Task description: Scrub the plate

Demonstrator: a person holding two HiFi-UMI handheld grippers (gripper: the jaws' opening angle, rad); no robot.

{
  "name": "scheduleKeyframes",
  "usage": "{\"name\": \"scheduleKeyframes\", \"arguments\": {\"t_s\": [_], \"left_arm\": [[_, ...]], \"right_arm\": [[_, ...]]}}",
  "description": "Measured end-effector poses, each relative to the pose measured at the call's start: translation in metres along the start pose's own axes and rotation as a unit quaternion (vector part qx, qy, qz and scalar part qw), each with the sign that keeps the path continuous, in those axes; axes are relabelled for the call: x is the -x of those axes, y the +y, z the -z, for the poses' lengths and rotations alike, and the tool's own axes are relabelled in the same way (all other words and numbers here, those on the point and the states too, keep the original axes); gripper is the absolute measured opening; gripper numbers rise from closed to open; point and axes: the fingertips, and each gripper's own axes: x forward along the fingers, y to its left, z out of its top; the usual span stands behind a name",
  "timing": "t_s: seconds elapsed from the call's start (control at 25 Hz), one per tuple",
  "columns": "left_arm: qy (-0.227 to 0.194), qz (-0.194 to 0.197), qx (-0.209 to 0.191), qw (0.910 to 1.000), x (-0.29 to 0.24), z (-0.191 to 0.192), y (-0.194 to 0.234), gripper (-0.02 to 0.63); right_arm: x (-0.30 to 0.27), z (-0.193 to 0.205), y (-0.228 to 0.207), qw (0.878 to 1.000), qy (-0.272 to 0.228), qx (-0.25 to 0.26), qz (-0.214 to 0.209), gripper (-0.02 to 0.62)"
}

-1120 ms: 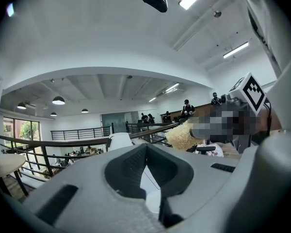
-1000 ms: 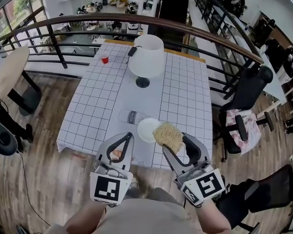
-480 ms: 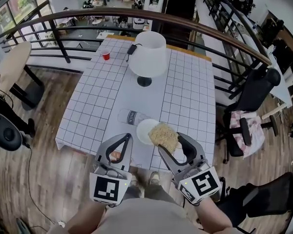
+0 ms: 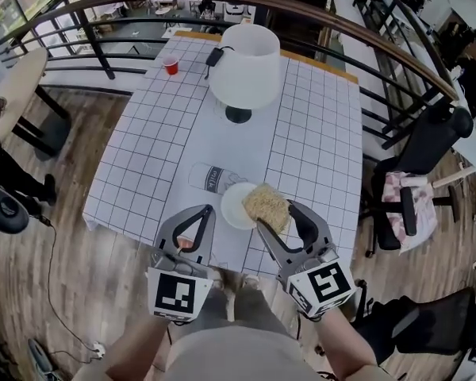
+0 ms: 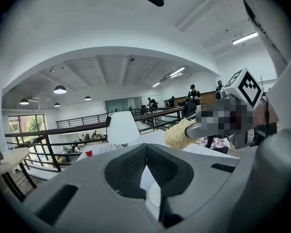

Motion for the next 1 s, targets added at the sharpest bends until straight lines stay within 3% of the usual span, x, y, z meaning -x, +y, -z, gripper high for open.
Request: {"name": "scheduleKeyframes", "arguments": {"t_s": [0.12, 0.28, 0.72, 1.0], "left_arm": [[0.026, 0.006, -0.006, 0.9996, -0.018, 0.025, -0.003, 0.014], [0.051, 0.022, -0.052, 0.9971, -0.044, 0.063, -0.008, 0.014], [0.14, 0.051, -0.02, 0.9887, -0.087, 0.169, -0.026, 0.014], [0.162, 0.09, -0.039, 0.9819, -0.11, 0.224, -0.04, 0.014]], "right_arm": [[-0.021, 0.023, -0.008, 1.0, 0.017, 0.016, 0.002, 0.245], [-0.05, 0.055, -0.013, 0.999, 0.036, 0.022, -0.006, 0.245], [-0.098, 0.139, -0.014, 0.996, 0.088, -0.009, -0.023, 0.245], [-0.124, 0.177, -0.009, 0.995, 0.098, -0.018, -0.026, 0.245]]}}
